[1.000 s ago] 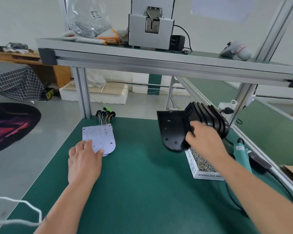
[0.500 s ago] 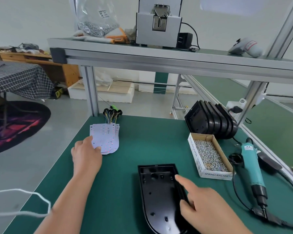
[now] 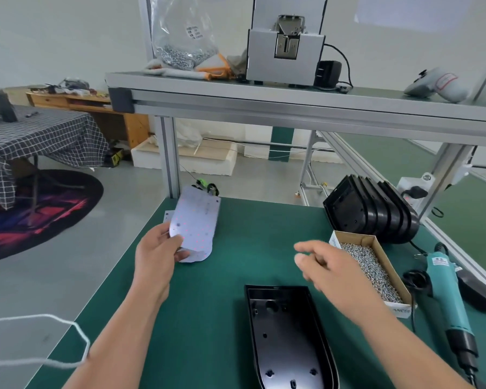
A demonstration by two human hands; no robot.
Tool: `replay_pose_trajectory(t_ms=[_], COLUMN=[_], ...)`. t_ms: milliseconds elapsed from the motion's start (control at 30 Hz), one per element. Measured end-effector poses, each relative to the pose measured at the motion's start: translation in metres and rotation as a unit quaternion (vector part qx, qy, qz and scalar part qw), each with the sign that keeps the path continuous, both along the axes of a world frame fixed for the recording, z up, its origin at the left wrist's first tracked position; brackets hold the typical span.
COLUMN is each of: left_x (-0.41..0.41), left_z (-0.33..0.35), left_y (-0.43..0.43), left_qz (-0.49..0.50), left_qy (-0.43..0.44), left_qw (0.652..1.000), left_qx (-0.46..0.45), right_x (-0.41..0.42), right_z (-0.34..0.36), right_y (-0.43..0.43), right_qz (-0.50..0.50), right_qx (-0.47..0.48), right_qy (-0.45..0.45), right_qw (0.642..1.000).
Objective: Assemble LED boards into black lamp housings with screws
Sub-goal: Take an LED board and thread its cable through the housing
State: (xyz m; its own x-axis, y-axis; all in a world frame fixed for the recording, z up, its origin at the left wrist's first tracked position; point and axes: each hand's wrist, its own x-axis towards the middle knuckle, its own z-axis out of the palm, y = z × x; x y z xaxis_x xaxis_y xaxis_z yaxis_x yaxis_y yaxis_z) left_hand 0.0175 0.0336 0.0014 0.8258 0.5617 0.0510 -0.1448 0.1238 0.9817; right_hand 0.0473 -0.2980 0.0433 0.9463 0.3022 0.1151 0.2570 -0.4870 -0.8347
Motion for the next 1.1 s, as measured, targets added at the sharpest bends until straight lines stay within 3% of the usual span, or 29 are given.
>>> replay_pose_trajectory(t_ms=[167,300,433,567,633,733,800,933,1100], left_x=[-0.002,-0.006,-0.011,-0.016,-0.017,-0.019,-0.019,-0.018,-0.018], left_z=[0.002,0.004,0.004,0.005,0.007,0.011,0.013,0.012,0.009], left_y=[-0.011,-0.021,-0.023,-0.026,-0.029,-0.031,-0.031,-0.038,-0.048], left_qz=[-0.125,-0.208,-0.298,-0.357,-0.369,-0.349,-0.339,-0.348,-0.369], left_qy=[-0.015,0.028,0.063,0.05,0.026,-0.014,-0.035,-0.027,-0.026], left_qw=[0.99,0.976,0.952,0.928,0.92,0.919,0.917,0.916,0.912], left_qx=[-0.07,-0.062,-0.034,-0.09,-0.127,-0.183,-0.208,-0.199,-0.18], right_x=[0.048,0.073,0.078,0.068,0.06,0.054,0.052,0.033,0.005], right_z=[-0.002,-0.008,-0.008,-0.01,-0.01,-0.011,-0.008,-0.002,0.003], right_y=[0.044,0.067,0.064,0.049,0.043,0.038,0.032,0.032,0.059], right_qz=[-0.008,-0.026,-0.032,-0.007,0.0,-0.046,-0.049,0.013,0.009], right_qx=[0.132,0.185,0.139,0.126,0.123,0.016,-0.004,0.089,0.258], right_qy=[0.089,0.097,0.044,-0.018,-0.051,-0.153,-0.182,-0.044,0.03], right_qw=[0.987,0.978,0.989,0.992,0.991,0.987,0.982,0.995,0.966])
